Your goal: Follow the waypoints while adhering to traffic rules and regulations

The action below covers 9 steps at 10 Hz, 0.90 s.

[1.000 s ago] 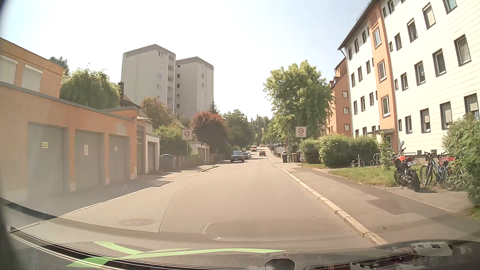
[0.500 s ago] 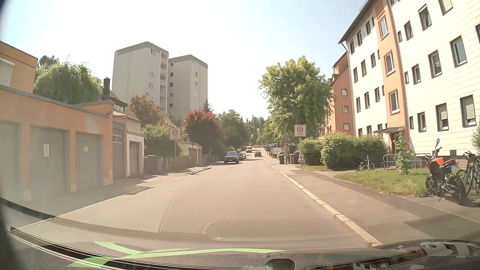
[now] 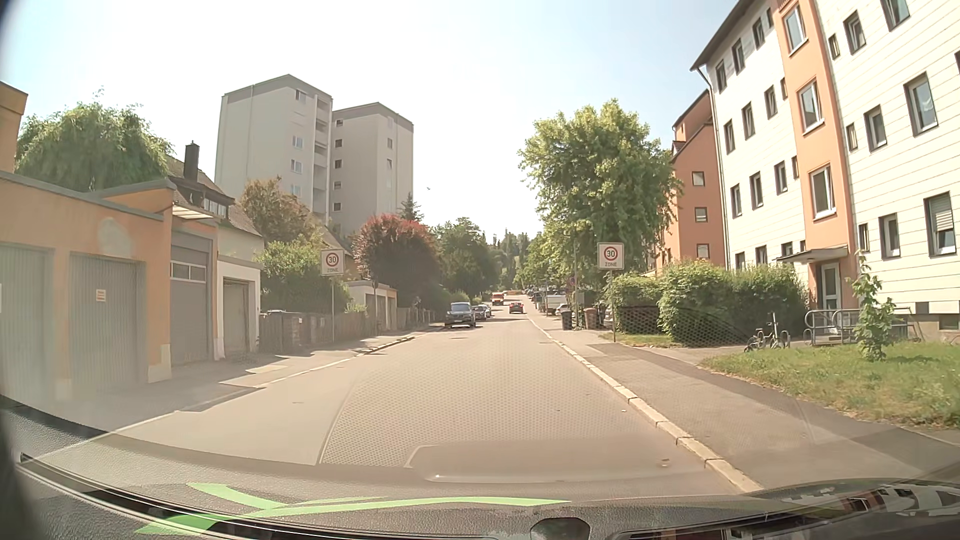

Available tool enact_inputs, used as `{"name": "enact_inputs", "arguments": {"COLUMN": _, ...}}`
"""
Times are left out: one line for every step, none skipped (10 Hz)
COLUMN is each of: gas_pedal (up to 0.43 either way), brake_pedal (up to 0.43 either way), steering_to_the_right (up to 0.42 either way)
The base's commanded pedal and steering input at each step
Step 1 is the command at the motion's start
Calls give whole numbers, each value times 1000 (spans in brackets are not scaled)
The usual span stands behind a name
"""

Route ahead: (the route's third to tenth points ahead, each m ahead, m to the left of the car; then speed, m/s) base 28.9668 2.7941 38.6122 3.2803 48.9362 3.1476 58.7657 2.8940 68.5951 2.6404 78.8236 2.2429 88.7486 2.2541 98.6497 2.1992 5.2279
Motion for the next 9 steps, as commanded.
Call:
{"name": "enact_inputs", "arguments": {"gas_pedal": 169, "brake_pedal": 0, "steering_to_the_right": -2}}
{"name": "enact_inputs", "arguments": {"gas_pedal": 169, "brake_pedal": 0, "steering_to_the_right": -2}}
{"name": "enact_inputs", "arguments": {"gas_pedal": 169, "brake_pedal": 0, "steering_to_the_right": -1}}
{"name": "enact_inputs", "arguments": {"gas_pedal": 169, "brake_pedal": 0, "steering_to_the_right": -1}}
{"name": "enact_inputs", "arguments": {"gas_pedal": 169, "brake_pedal": 0, "steering_to_the_right": -1}}
{"name": "enact_inputs", "arguments": {"gas_pedal": 157, "brake_pedal": 0, "steering_to_the_right": -1}}
{"name": "enact_inputs", "arguments": {"gas_pedal": 157, "brake_pedal": 0, "steering_to_the_right": -1}}
{"name": "enact_inputs", "arguments": {"gas_pedal": 150, "brake_pedal": 0, "steering_to_the_right": -1}}
{"name": "enact_inputs", "arguments": {"gas_pedal": 150, "brake_pedal": 0, "steering_to_the_right": -1}}
